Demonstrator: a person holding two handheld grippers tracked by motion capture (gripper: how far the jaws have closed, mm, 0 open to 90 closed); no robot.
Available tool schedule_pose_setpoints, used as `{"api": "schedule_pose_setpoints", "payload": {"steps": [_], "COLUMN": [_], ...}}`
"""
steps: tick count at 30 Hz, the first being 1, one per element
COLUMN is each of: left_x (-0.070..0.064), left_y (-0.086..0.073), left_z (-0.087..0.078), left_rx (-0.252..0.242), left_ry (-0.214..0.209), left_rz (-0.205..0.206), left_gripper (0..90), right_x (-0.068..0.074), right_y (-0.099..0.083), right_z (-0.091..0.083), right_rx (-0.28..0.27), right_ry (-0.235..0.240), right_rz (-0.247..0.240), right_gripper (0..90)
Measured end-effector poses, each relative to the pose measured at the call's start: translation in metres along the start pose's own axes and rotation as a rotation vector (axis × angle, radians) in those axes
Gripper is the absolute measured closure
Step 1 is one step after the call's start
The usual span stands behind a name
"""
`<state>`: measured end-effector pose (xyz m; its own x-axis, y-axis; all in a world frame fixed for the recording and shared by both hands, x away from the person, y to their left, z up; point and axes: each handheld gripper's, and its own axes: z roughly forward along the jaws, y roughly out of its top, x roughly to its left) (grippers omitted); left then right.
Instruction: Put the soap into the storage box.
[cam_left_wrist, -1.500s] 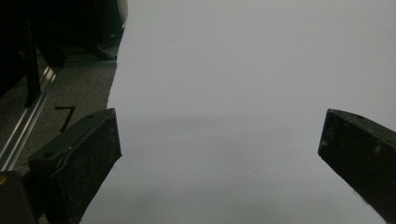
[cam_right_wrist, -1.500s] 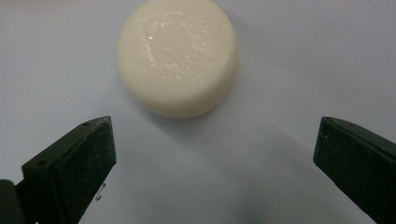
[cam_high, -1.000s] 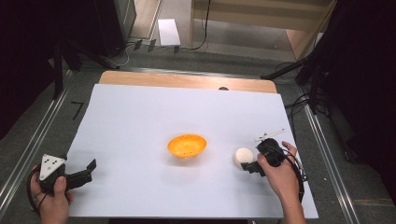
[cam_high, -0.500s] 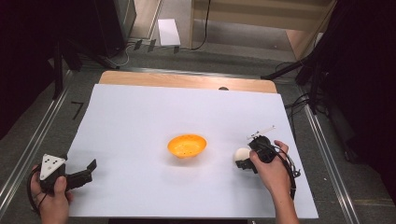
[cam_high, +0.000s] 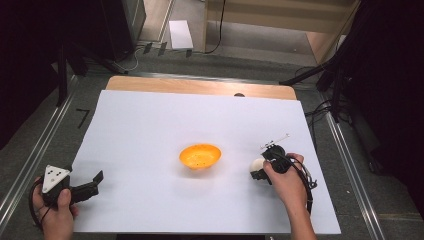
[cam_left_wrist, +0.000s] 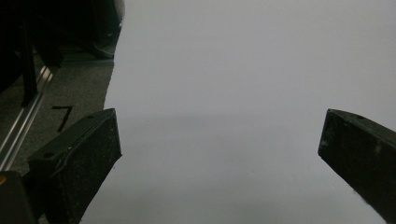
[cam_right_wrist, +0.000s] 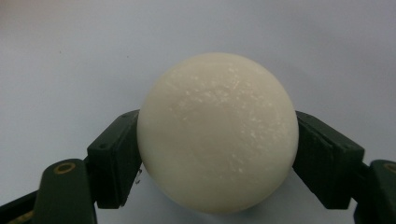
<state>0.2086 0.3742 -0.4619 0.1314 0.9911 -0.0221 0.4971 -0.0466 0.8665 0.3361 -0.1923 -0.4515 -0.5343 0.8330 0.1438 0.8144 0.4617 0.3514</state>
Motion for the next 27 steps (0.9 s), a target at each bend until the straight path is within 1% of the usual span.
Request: {"api": "schedule_pose_setpoints", "payload": {"steps": [6,10,13,19,24,27], "left_x": [0.0,0.0,0.0,0.0,-0.001,-0.001], "left_y": [0.0,0.0,0.0,0.0,0.0,0.0], "left_z": [0.0,0.0,0.0,0.0,0.0,0.0], "left_rx": [0.0,0.002,0.0,0.001,0.0,0.002], "left_ry": [-0.001,0.0,0.0,0.001,0.002,0.001], "left_rz": [0.0,0.0,0.001,0.001,0.001,0.001], "left_gripper": [0.0,0.0,0.0,0.0,0.0,0.0], "right_x": [0.001,0.001,0.001,0.001,0.002,0.004], "right_y": [0.002,0.003,0.004,0.005,0.008,0.01], "right_z": [0.001,0.001,0.0,-0.001,-0.009,-0.014], "right_rx": [0.022,0.038,0.037,0.029,0.023,0.014], "right_ry": [-0.005,0.001,-0.002,-0.016,-0.014,-0.003], "right_rz": [-0.001,-0.008,-0.031,-0.04,-0.046,-0.052], "right_gripper": [24.2,24.5,24.7,24.8,24.8,24.8]}}
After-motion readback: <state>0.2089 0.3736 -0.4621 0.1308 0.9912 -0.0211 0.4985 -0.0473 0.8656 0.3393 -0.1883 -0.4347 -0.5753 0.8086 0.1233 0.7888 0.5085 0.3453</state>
